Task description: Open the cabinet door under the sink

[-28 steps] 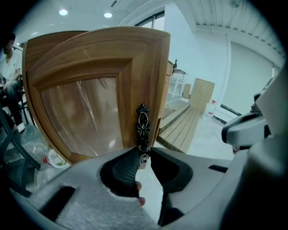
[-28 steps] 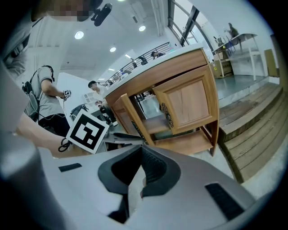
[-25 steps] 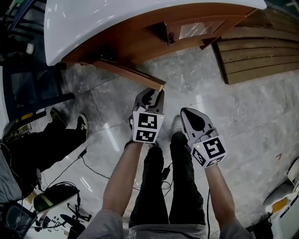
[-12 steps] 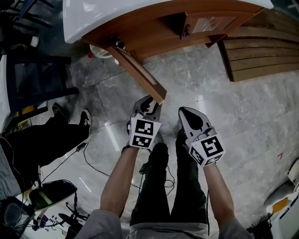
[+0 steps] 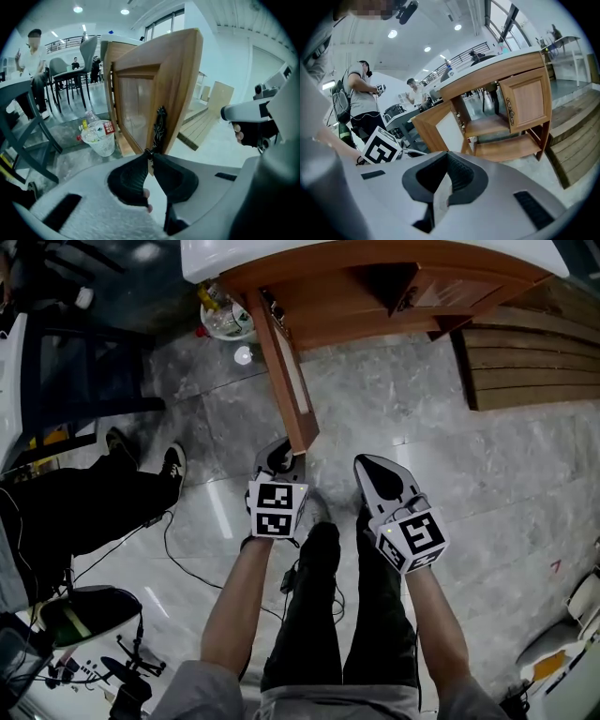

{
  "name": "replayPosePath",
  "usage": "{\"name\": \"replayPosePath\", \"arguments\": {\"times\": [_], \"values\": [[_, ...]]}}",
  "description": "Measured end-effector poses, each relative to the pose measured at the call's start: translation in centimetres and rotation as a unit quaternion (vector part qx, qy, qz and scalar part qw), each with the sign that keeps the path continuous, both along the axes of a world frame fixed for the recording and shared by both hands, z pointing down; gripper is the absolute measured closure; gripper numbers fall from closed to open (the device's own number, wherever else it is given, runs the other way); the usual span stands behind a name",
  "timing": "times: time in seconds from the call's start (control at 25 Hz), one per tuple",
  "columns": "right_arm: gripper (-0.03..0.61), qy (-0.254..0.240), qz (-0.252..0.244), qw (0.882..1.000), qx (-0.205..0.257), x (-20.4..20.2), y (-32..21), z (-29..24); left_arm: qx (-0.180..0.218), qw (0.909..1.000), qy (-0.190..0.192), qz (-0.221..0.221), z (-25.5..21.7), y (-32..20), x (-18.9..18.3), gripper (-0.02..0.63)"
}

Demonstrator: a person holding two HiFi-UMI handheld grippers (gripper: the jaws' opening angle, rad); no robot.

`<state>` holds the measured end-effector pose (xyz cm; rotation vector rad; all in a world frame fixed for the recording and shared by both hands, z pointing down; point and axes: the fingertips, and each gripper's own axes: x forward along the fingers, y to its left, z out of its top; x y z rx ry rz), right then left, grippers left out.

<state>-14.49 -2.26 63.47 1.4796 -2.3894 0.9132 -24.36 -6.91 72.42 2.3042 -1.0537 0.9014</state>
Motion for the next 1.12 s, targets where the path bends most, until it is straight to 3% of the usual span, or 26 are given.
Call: {"name": "replayPosePath", "arguments": {"times": [0.6, 0.84, 1.12], "values": [[0.571, 0.009, -0.031, 0.999, 0.02, -4.4, -0.6, -3.1, 0.008, 0.9994, 0.01, -0.032, -3.2, 2.1, -4.0, 0.606], [0.571, 0.014, -0.037, 0.999, 0.034, -5.5, -0.9, -7.5, 0.024, 0.9968, 0.056, -0.052, -9.6, 2.2, -4.4, 0.606], [0.571, 0.02, -0.038, 0.998, 0.056, -5.4, -1.0, -14.4, 0.076, 0.9902, 0.104, -0.054, -20.1, 1.8, -2.8, 0.606]]}}
